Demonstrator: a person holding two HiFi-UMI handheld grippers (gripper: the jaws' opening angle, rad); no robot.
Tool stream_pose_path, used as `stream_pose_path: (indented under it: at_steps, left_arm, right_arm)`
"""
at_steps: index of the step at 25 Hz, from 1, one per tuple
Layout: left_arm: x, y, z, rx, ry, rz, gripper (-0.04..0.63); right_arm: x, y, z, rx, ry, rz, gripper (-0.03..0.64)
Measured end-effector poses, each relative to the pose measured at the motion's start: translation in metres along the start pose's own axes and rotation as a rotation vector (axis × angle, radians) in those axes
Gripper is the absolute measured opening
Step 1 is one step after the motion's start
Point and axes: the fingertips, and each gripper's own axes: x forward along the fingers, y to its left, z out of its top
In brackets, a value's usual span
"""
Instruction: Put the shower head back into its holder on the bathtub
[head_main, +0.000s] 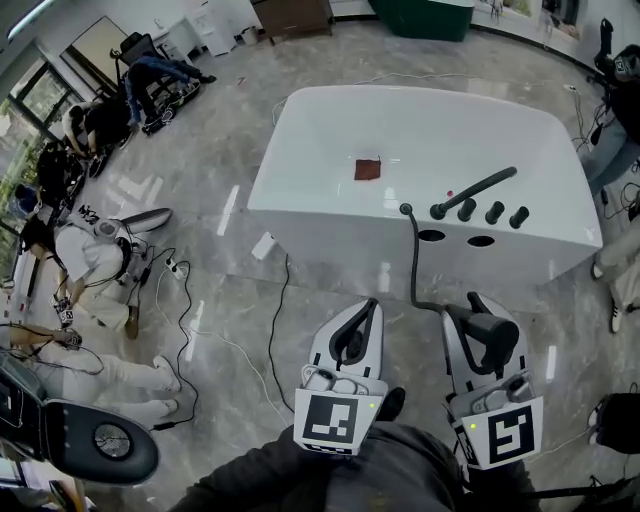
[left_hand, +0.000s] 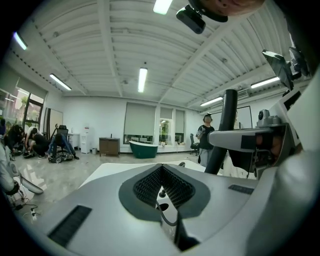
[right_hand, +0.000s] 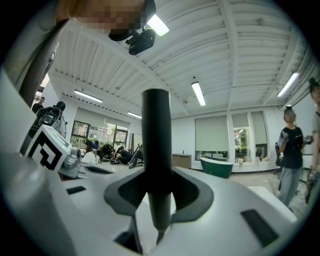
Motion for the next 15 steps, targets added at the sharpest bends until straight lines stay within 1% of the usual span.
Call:
stream_pose_path:
  at_steps: [6, 10, 15]
  left_arm:
    - [0.038, 0.029, -0.003, -0.016, -0.002, -0.004, 0.003]
    - [0.055, 0.042, -0.003, -0.017, 0.005, -0.019, 0.005]
    - [0.08, 0.055, -0.007, -0.038, 0.006, -0.035, 0.005]
  right_arm:
    - [0.034, -0.004, -0.005, -0.014, 0.028, 0.012, 0.133]
    - [0.056, -0.01, -0.009, -0.01, 0.046, 0.0, 0.133]
    - [0.078, -0.02, -0.012, -0.013, 0.058, -0.016, 0.133]
